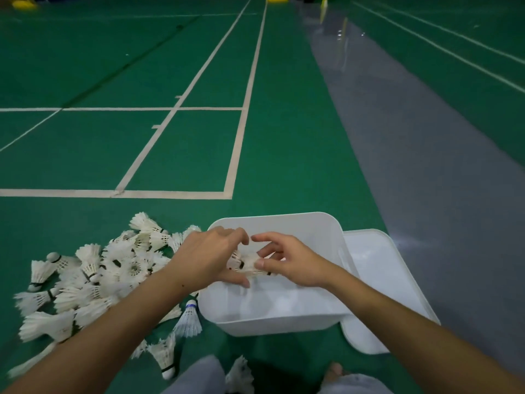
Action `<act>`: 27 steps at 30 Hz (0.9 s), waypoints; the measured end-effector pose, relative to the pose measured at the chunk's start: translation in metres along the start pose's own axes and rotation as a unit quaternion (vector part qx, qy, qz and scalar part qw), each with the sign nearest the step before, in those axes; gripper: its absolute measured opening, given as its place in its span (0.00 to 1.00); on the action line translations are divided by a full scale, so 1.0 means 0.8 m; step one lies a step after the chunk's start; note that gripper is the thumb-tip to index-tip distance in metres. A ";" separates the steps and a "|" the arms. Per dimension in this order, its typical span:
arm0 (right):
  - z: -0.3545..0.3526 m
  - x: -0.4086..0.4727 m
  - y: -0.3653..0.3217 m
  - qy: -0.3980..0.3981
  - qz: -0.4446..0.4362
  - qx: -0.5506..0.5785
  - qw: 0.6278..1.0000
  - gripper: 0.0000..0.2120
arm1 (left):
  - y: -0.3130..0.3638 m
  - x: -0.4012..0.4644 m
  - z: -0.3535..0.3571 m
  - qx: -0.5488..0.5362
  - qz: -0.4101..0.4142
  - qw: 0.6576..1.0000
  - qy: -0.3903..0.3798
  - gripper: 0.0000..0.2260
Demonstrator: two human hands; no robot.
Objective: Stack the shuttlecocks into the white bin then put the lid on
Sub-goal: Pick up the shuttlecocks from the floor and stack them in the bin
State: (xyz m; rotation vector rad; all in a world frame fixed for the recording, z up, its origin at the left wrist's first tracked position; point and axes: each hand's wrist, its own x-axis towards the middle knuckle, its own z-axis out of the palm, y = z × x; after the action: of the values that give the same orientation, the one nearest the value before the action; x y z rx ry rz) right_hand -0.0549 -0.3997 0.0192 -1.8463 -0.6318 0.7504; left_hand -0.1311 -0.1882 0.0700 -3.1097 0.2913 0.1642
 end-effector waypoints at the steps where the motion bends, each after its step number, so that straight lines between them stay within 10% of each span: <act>1: -0.009 -0.003 0.004 0.007 0.002 -0.009 1.000 0.28 | -0.003 -0.003 0.002 -0.004 -0.011 1.000 0.000 0.35; 10: -0.013 0.034 0.072 0.117 0.176 0.043 0.976 0.03 | -0.020 0.018 0.023 -0.325 -0.136 0.930 0.101 0.11; 27: 0.052 0.135 0.131 0.199 0.301 0.003 0.933 0.10 | -0.036 0.071 0.059 -0.395 -0.236 0.885 0.069 0.08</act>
State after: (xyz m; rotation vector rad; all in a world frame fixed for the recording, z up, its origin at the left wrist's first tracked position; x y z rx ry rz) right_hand -0.0043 -0.3355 -0.1133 -2.1253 0.2174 0.7222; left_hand -0.0753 -0.1693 0.0174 -3.8541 -0.7301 0.0541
